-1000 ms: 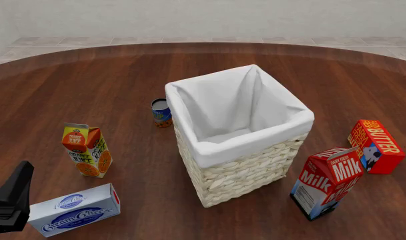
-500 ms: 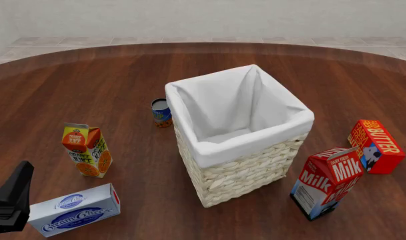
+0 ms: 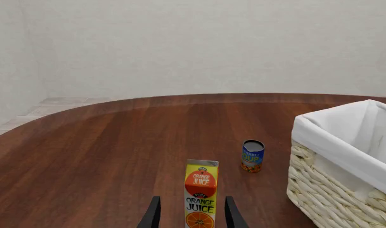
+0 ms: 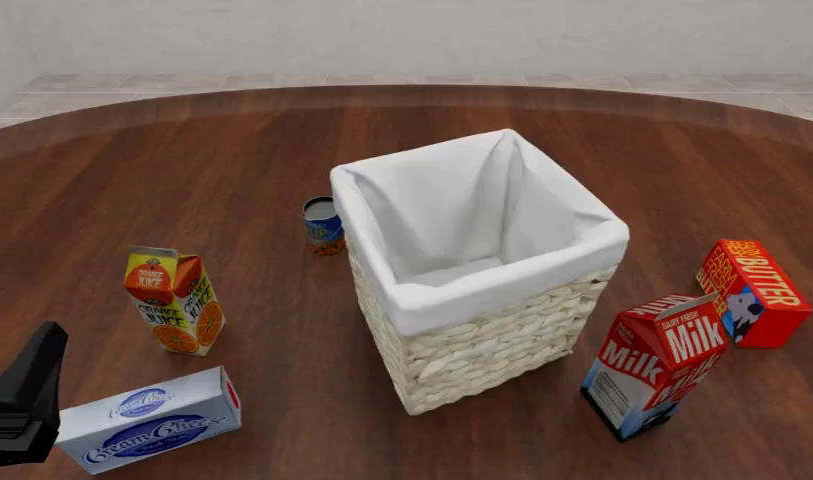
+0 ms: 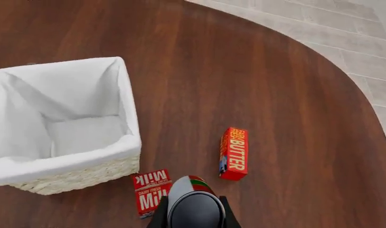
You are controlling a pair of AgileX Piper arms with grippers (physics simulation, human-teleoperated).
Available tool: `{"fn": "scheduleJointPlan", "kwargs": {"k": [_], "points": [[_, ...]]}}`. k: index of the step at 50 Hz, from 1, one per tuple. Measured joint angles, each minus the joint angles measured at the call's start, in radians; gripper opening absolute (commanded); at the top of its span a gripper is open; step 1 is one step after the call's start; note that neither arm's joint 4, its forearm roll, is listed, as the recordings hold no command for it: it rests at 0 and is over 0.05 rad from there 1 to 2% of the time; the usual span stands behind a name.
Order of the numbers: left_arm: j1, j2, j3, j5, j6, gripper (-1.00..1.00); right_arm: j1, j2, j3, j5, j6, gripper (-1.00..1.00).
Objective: Pick up the tomato sauce, and put it in the basket.
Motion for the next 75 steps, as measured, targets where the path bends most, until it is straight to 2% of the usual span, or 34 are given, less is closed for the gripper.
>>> {"fn": "scheduleJointPlan", "kwargs": {"k": [33, 58, 75], "points": [[0.000, 0.000, 0.000, 0.000, 0.000, 1.00, 0.206, 0.163, -0.109, -0.075, -0.001, -1.00], [0.000, 0.000, 0.000, 0.000, 0.000, 1.00, 0.367, 0.308, -0.121, -0.185, -0.007, -1.00], [0.000, 0.000, 0.000, 0.000, 0.000, 1.00, 0.436, 0.410, -0.140, -0.232, -0.014, -1.00]]}}
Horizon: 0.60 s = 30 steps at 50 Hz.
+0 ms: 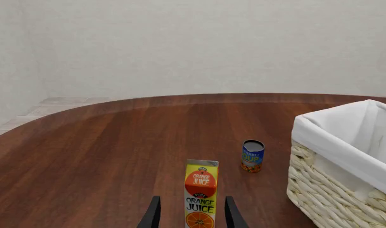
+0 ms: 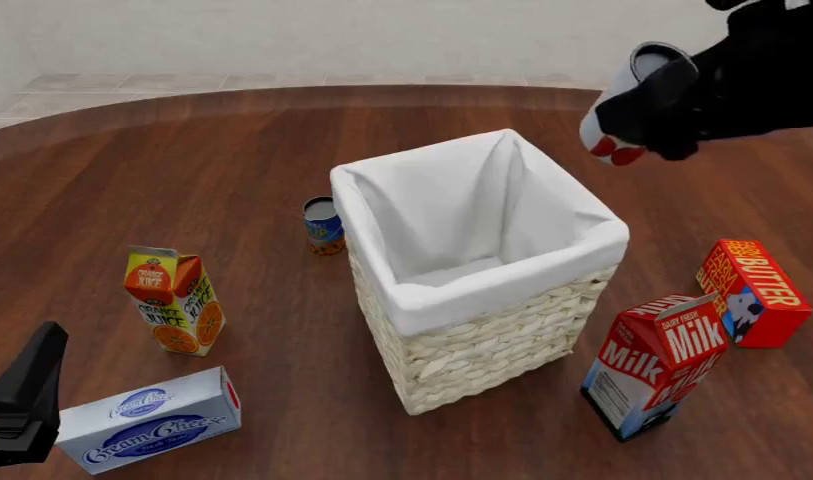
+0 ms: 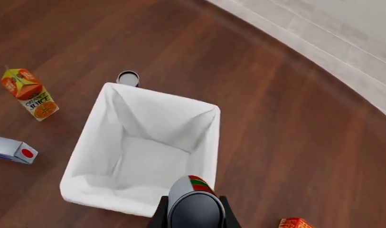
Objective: Pick up the tomato sauce, and put it in the basket.
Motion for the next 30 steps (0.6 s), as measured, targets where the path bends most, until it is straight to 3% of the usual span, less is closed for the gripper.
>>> {"fn": "scheduleJointPlan", "kwargs": {"k": [30], "points": [[0.000, 0.000, 0.000, 0.000, 0.000, 1.00, 0.086, 0.179, -0.083, -0.047, -0.017, -1.00]]}}
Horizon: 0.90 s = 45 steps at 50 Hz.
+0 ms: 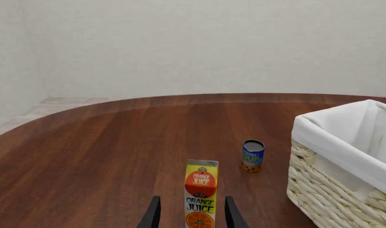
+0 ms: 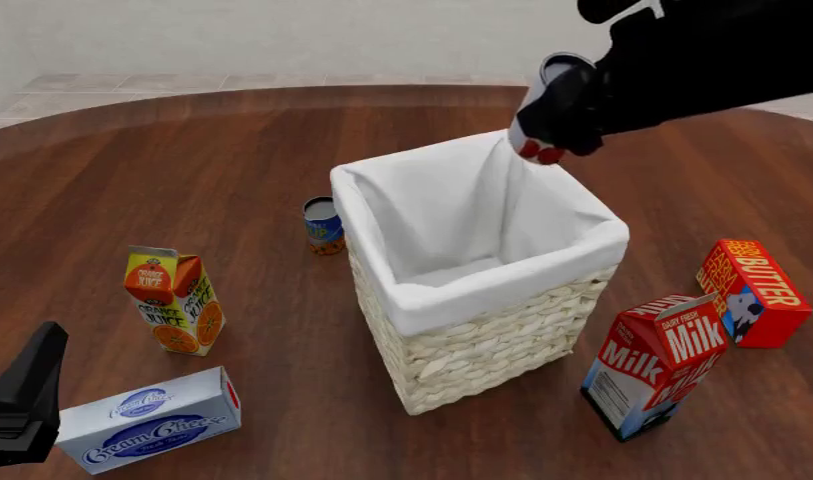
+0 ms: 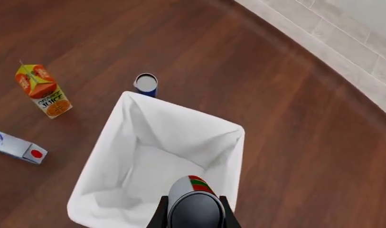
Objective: Pick up the tomato sauce, and put it in the basket.
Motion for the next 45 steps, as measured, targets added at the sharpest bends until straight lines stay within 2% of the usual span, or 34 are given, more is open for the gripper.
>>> {"fn": "scheduleJointPlan", "kwargs": {"k": [45], "points": [[0.000, 0.000, 0.000, 0.000, 0.000, 1.00, 0.079, 0.185, -0.032, -0.053, 0.019, -1.00]]}}
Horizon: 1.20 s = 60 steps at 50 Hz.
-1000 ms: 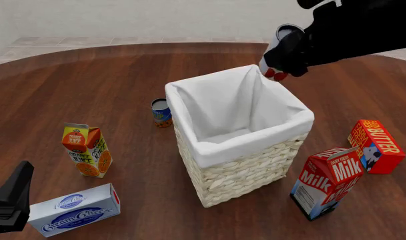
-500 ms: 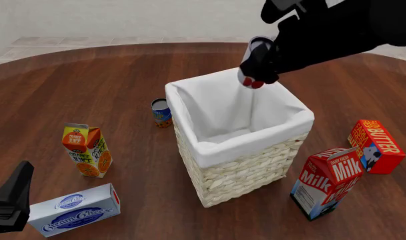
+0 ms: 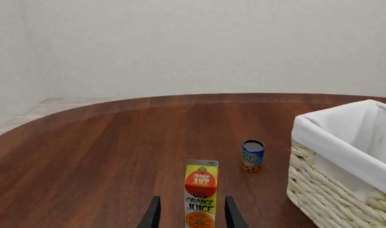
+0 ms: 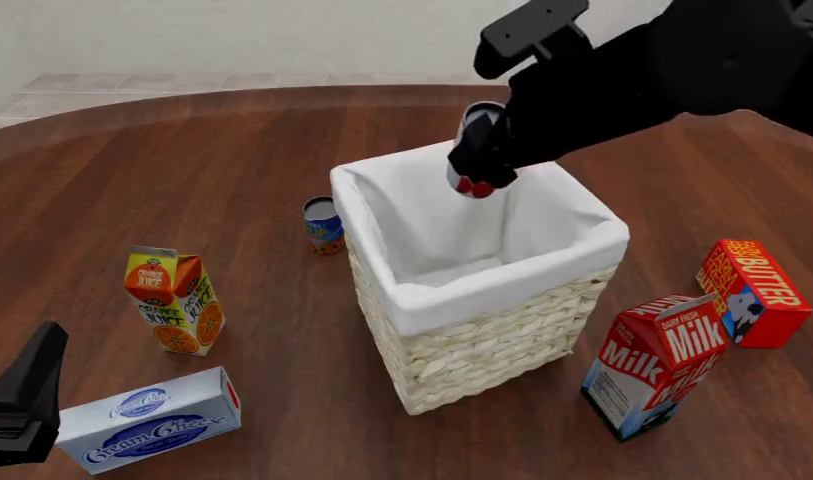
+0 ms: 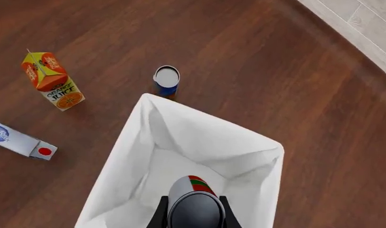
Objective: Pick up the tomato sauce, and put it in the basket.
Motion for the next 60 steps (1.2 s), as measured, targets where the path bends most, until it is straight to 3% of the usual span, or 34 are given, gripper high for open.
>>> {"fn": "scheduleJointPlan", "kwargs": {"k": [60], "points": [[0.000, 0.000, 0.000, 0.000, 0.000, 1.00, 0.006, 0.166, 0.061, -0.100, 0.018, -1.00]]}}
